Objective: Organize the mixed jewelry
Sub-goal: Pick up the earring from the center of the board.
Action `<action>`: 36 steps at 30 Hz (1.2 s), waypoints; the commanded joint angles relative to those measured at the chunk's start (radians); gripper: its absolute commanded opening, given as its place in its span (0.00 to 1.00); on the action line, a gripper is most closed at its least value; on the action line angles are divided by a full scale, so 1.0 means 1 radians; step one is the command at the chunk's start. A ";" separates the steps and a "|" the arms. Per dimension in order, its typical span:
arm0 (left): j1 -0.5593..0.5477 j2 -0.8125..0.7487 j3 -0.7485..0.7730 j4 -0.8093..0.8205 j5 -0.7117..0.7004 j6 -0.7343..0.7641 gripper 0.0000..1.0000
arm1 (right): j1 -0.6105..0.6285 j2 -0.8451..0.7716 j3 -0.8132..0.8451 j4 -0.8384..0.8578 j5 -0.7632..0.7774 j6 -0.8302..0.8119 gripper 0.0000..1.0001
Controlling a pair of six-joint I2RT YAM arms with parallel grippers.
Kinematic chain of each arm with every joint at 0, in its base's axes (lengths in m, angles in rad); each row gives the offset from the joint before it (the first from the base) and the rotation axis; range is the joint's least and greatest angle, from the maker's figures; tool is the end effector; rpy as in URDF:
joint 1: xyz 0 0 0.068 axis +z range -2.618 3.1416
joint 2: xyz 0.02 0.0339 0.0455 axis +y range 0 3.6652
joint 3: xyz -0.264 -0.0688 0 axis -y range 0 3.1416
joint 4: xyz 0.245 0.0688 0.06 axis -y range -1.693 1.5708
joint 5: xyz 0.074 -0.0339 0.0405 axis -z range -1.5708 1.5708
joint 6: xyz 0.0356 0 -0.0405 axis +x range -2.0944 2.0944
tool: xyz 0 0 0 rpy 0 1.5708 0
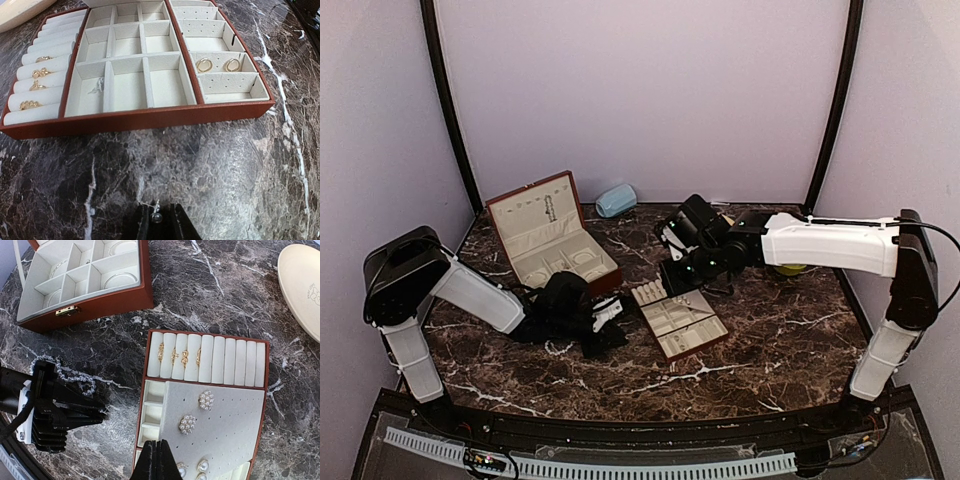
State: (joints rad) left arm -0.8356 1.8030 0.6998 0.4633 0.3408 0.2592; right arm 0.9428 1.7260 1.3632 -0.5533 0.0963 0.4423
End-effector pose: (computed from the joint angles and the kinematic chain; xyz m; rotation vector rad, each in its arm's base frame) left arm 0.2132 -0.2535 0.1145 1.3358 1.8182 -0.6917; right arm 0.2247 0.3037 0.2567 -0.5889 2.4719 0.4566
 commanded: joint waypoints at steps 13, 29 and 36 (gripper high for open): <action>-0.005 -0.070 -0.046 0.077 -0.014 -0.042 0.07 | 0.011 0.013 0.039 0.032 -0.009 -0.010 0.00; 0.002 -0.060 0.086 0.134 0.001 -0.113 0.06 | 0.014 0.010 0.025 0.046 -0.013 -0.004 0.00; 0.008 0.039 0.176 0.131 0.014 -0.107 0.06 | 0.014 0.013 0.028 0.045 -0.016 -0.004 0.00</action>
State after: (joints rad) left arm -0.8341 1.8076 0.8364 0.5896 0.3340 0.1459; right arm 0.9474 1.7321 1.3716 -0.5529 0.0959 0.4423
